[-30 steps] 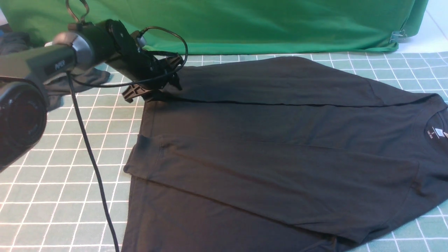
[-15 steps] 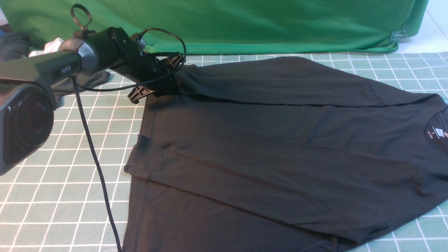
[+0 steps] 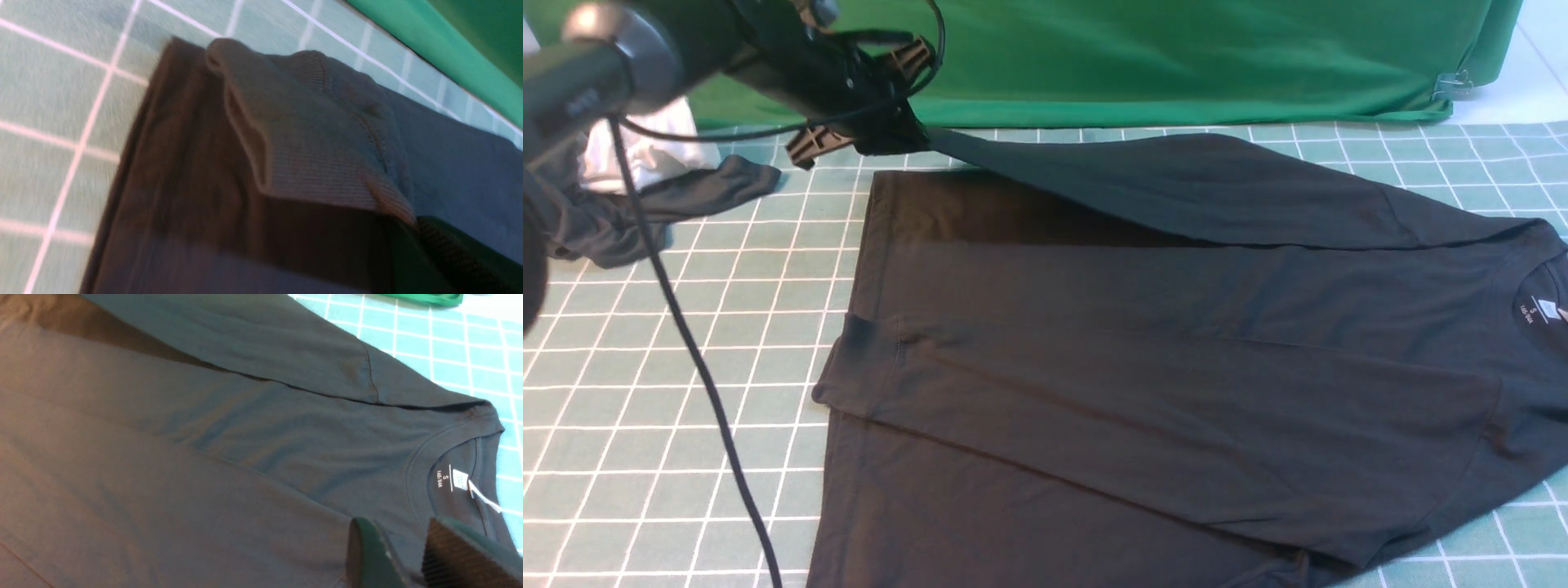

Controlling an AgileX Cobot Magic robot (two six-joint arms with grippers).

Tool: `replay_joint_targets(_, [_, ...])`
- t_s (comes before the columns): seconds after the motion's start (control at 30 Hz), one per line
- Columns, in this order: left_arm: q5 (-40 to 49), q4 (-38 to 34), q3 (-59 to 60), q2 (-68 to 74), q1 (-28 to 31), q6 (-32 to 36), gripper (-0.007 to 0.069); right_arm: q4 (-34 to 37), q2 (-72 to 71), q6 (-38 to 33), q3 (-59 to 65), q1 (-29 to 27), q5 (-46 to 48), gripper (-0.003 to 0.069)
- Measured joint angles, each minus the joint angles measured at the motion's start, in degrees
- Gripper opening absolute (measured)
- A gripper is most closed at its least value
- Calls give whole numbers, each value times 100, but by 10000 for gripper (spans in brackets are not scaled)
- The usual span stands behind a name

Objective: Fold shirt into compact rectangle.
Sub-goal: 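Fold the left side of the dark shirt inward over its body with the left gripper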

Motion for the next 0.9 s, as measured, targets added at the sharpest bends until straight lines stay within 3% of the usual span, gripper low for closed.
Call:
replay_joint_targets(0.17, [1222, 220, 257, -519, -12, 405, 13, 0, 0, 0, 0, 0, 0, 216])
replay_joint_targets(0.37, [1580, 720, 1435, -1335, -196, 411, 13, -5, 0, 0, 0, 0, 6, 219])
replay_joint_targets(0.47, [1016, 1102, 2821, -1769, -350, 242, 13, -5, 0, 0, 0, 0, 6, 219])
replay_joint_targets(0.67, [-23, 992, 4378, -1996, -529, 165, 13, 0, 0, 0, 0, 0, 1, 219])
replay_joint_targets(0.9, [-602, 988, 4769, -2027, -563, 154, 66, 0, 0, 1, 2, 0, 1, 219])
